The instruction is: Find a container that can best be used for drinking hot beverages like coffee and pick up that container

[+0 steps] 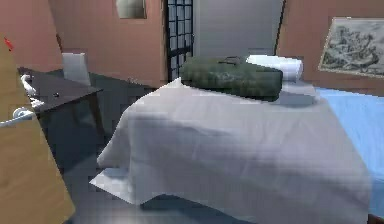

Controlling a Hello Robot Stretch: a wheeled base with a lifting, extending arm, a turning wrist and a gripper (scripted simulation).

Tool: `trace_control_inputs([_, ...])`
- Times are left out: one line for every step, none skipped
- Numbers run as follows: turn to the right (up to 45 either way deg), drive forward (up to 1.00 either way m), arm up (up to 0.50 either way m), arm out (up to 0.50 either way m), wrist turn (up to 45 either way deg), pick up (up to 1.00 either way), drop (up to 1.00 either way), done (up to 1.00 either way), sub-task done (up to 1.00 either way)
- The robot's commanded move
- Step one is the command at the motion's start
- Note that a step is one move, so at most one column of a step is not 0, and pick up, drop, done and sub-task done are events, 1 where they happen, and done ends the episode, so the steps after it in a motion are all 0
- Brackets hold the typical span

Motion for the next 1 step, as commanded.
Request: trace_control_inputs([-45.0,0.00,0.00,0.00,0.0,0.00,0.00,0.00,0.00])
